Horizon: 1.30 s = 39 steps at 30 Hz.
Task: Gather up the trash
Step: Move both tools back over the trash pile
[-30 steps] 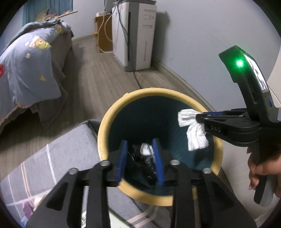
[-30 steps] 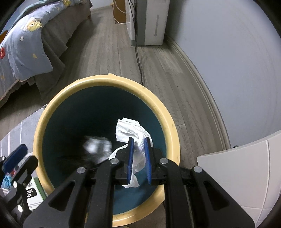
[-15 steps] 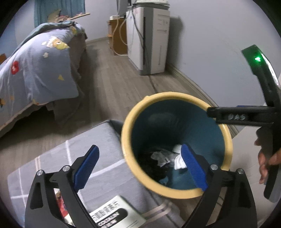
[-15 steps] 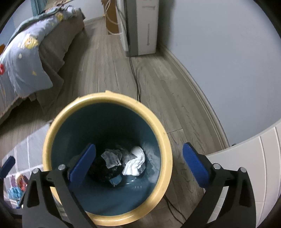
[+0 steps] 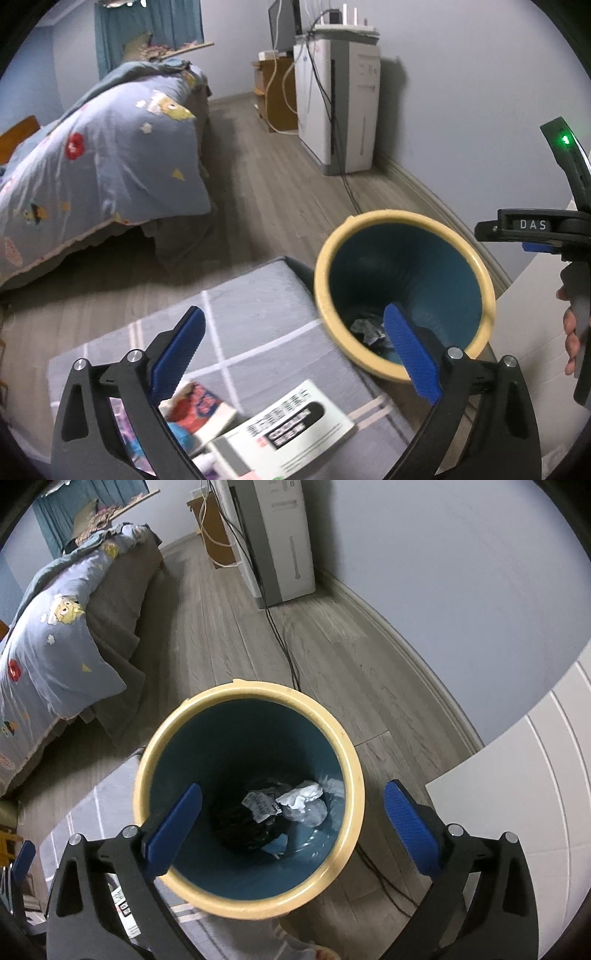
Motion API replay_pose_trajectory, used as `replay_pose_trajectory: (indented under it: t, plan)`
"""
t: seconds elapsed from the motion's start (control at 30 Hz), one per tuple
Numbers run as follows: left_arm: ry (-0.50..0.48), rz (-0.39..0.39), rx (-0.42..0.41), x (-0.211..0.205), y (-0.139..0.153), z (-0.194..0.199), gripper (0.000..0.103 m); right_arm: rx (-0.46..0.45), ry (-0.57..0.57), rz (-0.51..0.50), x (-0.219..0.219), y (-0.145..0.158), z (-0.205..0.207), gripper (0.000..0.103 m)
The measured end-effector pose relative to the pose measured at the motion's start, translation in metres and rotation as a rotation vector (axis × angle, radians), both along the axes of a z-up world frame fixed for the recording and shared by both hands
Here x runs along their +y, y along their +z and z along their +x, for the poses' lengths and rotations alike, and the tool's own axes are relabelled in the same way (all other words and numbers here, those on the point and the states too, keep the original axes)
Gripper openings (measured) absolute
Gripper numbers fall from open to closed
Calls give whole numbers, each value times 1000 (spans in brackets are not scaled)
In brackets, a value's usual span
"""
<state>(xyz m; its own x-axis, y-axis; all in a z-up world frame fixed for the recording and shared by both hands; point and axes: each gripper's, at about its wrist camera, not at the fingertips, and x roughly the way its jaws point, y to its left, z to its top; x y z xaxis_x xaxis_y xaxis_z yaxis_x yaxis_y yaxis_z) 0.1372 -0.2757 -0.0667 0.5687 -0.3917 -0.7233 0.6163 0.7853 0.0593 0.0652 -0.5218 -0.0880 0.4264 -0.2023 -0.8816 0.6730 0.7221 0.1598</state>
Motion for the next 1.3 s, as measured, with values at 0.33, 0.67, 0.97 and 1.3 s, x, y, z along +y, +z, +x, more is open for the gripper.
replay_pose_trajectory:
  t: [0.33, 0.67, 0.97, 1.3]
  plan:
    - [82, -15, -45, 63, 30, -7, 97, -12, 52, -86, 45, 31, -13, 97]
    - [228, -66, -49, 152, 51, -4, 97, -91, 251, -229, 133, 59, -18, 97]
    - [376, -109, -18, 229, 52, -5, 97, -148, 458, -189, 211, 75, -6, 97]
    - [436, -20, 3, 291, 28, -10, 97, -121, 623, -113, 277, 50, 16, 97]
